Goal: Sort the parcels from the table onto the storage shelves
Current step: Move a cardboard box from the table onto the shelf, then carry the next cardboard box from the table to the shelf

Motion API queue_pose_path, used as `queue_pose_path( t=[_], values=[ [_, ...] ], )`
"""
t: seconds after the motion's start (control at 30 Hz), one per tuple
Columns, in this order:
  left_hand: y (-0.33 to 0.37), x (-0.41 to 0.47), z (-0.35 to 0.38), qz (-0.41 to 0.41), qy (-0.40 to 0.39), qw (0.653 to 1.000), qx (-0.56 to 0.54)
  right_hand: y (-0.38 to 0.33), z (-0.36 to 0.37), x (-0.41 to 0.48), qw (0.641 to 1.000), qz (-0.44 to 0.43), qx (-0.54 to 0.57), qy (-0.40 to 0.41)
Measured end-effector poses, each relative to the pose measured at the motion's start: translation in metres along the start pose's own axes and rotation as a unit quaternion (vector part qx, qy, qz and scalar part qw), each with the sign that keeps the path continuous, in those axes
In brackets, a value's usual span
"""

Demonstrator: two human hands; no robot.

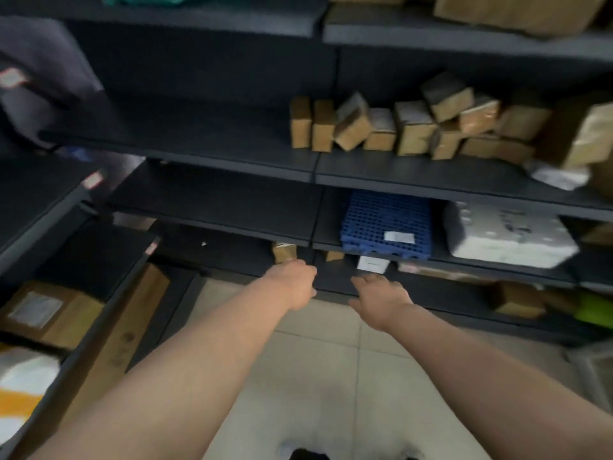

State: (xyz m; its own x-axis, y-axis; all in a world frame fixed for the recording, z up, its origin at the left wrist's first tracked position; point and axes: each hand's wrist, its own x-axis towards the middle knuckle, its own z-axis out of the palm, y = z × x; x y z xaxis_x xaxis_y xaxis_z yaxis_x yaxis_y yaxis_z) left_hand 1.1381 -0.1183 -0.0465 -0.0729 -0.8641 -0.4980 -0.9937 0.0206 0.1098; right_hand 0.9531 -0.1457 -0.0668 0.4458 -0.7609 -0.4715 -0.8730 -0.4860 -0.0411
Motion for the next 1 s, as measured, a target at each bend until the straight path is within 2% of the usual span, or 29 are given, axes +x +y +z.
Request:
queue_pose_path(
  t=[0.23, 0.57, 0.77, 1.0],
  values=[
    [0.181, 0.043, -0.020, 0.139, -0.019, 0.987, 0.082, 0.153, 0.038, -0.105, 0.980, 0.172, 0.093, 0.034],
    [0.464, 0.045, -0.002, 0.294, -0.022, 0.946, 0.138, 0.350, 0.108, -0.297, 0.918, 0.356, 0.165, 0.060],
    [0.605, 0.033, -0.002, 0.375, -0.021, 0.911, 0.171, 0.423, 0.137, -0.385, 0.860, 0.455, 0.210, 0.097],
    [0.733, 0.044, 0.004, 0.452, -0.024, 0.866, 0.213, 0.493, 0.165, -0.448, 0.799, 0.539, 0.241, 0.113]
  ],
)
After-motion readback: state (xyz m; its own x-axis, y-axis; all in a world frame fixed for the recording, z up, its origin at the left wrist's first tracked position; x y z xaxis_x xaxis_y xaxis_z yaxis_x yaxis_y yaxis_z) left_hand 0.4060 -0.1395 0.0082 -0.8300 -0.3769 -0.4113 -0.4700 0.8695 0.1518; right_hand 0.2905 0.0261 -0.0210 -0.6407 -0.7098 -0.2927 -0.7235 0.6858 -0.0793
